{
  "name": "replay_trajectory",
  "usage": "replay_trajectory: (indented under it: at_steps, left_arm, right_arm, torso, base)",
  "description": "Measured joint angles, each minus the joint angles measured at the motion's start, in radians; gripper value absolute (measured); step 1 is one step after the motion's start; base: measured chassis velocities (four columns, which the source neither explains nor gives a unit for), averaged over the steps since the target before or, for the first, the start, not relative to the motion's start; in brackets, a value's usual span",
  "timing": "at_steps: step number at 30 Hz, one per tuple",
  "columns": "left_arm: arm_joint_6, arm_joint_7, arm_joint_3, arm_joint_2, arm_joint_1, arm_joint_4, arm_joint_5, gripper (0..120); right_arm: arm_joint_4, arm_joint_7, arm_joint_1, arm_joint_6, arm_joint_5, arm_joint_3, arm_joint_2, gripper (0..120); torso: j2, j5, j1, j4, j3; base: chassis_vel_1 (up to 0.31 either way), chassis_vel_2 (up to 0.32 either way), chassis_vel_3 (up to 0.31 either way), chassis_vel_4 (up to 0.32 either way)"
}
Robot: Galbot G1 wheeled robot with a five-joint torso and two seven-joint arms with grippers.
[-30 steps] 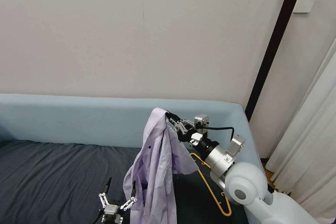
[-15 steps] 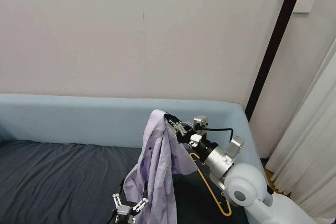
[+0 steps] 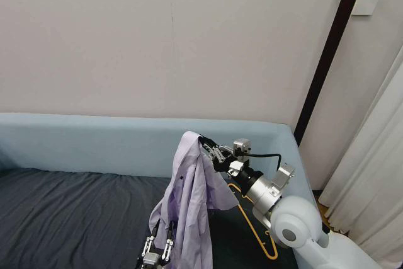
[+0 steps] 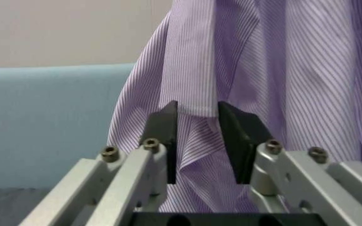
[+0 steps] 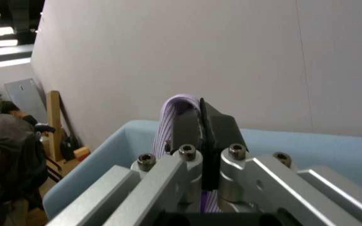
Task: Pick up the clothes from the sofa and hang them on the clothes hanger.
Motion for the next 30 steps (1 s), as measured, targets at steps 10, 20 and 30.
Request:
replay_trajectory:
  at_steps: [10, 20, 30]
  left_arm:
    - [-0.002, 0.017, -0.010, 0.043, 0.024, -0.093, -0.065, 0]
    - [0.071, 0.060, -0.051, 0.200, 0.043, -0.403, -0.246, 0]
    - [0.307, 0.075, -0.221, 0.638, -0.046, -0.702, -0.678, 0]
  right_arm:
    - [-0.016, 0.000, 0.007, 0.003, -0.003, 0.000, 0.003, 0]
    - [-0.023, 0.040, 0.041, -0.010, -0.011, 0.031, -0.021, 0]
    - [-0.034, 0.087, 0.130, -0.031, -0.007, 0.100, -0.080, 0]
  torso:
    - [0.000, -0.0001, 0.000, -0.0001, 0.000]
    - [0.000, -0.0002, 0.000, 0.0001, 0.000]
    - [0.000, -0.0001, 0.000, 0.0000, 0.000]
  base:
    - [0.000, 0.000, 0.000, 0.000]
    - [0.000, 0.000, 0.000, 0.000]
    - [0.000, 0.000, 0.000, 0.000]
